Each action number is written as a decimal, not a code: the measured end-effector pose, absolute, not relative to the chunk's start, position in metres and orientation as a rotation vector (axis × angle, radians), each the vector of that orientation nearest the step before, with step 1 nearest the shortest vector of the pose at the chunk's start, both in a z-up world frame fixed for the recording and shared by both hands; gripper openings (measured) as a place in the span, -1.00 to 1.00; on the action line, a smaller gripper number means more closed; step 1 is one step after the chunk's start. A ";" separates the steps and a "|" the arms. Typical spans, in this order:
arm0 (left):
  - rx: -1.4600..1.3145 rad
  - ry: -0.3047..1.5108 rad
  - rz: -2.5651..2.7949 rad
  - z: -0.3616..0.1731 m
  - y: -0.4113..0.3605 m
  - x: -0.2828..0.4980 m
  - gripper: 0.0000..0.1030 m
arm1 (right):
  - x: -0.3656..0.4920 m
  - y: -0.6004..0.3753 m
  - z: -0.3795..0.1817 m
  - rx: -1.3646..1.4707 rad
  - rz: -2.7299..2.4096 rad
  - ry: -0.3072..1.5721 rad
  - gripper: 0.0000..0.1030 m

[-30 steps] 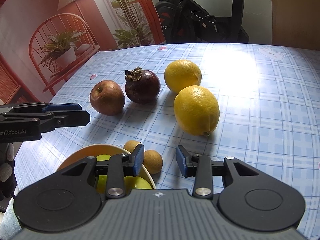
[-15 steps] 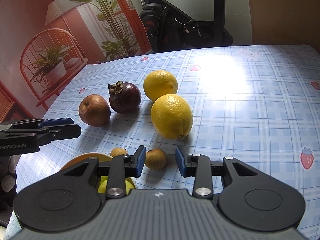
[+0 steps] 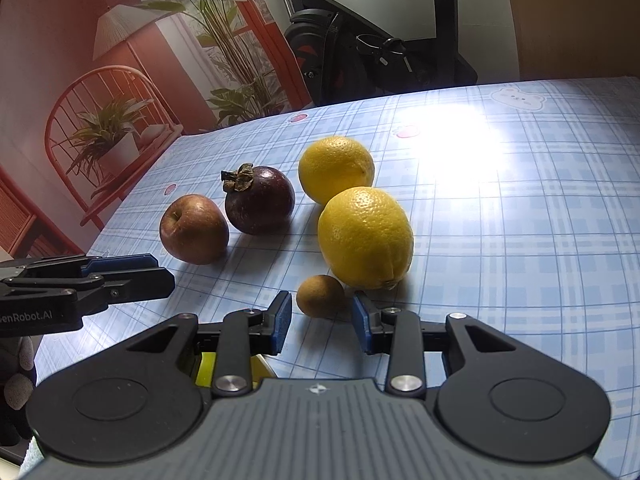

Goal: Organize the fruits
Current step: 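Move the right tool to a brown kiwi while the left tool approaches another kiwi, then close the right tool on its kiwi while the left tool grips the other kiwi, then carry both held kiwis over the cream plate, then open both tools to release the kiwis into the plate, then move the left tool onto a yellow lemon while the right tool approaches the other lemon, then close the left tool on its lemon while the right tool grips the other lemon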

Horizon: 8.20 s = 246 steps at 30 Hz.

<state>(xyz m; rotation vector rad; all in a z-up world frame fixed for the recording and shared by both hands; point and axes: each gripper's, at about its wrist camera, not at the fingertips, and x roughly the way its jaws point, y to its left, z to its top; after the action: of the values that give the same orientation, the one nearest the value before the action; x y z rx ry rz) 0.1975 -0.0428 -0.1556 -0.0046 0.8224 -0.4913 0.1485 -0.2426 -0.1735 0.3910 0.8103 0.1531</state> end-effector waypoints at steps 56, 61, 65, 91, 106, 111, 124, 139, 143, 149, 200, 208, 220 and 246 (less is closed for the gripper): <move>-0.023 0.907 -0.547 -0.163 -0.081 0.206 -0.45 | 0.095 -0.264 -0.181 0.330 0.070 0.768 -0.40; 0.003 0.840 -0.552 -0.150 -0.069 0.186 -0.45 | 0.090 -0.261 -0.172 0.324 0.071 0.752 -0.40; 0.002 0.793 -0.551 -0.140 -0.050 0.165 -0.45 | 0.078 -0.252 -0.159 0.313 0.088 0.732 -0.40; 0.024 0.775 -0.540 -0.165 -0.004 0.111 -0.45 | 0.017 -0.179 -0.154 0.232 0.181 0.846 -0.40; 0.063 0.811 -0.527 -0.180 -0.005 0.121 -0.49 | 0.031 -0.171 -0.170 0.134 0.195 0.872 -0.40; 0.063 0.806 -0.528 -0.183 -0.004 0.124 -0.50 | 0.036 -0.174 -0.169 0.132 0.188 0.870 -0.40; 0.082 0.792 -0.512 -0.185 -0.004 0.122 -0.53 | 0.045 -0.178 -0.170 0.110 0.184 0.862 -0.40; 0.083 0.786 -0.488 -0.184 -0.003 0.122 -0.53 | 0.058 -0.183 -0.172 0.090 0.180 0.840 -0.40; 0.056 0.771 -0.493 -0.178 0.000 0.120 -0.46 | 0.056 -0.186 -0.168 0.105 0.182 0.834 -0.37; 0.036 0.727 -0.488 -0.162 0.001 0.120 -0.28 | 0.052 -0.194 -0.162 0.150 0.182 0.815 -0.36; 0.070 0.793 -0.601 -0.153 -0.104 0.257 0.07 | 0.136 -0.253 -0.176 0.101 0.154 0.718 -0.10; -0.052 0.880 -0.649 -0.167 -0.114 0.275 0.06 | 0.144 -0.250 -0.182 0.096 0.174 0.716 -0.10; -0.122 0.971 -0.682 -0.187 -0.129 0.291 0.04 | 0.151 -0.252 -0.189 0.109 0.190 0.726 -0.10; -0.161 0.953 -0.734 -0.179 -0.122 0.275 -0.10 | 0.140 -0.250 -0.175 0.108 0.216 0.704 -0.09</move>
<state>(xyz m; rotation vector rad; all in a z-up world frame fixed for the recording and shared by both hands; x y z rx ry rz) 0.2748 -0.1222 -0.1792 -0.1613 0.9527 -0.7340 0.1400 -0.2501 -0.1752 0.1076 0.7041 0.2162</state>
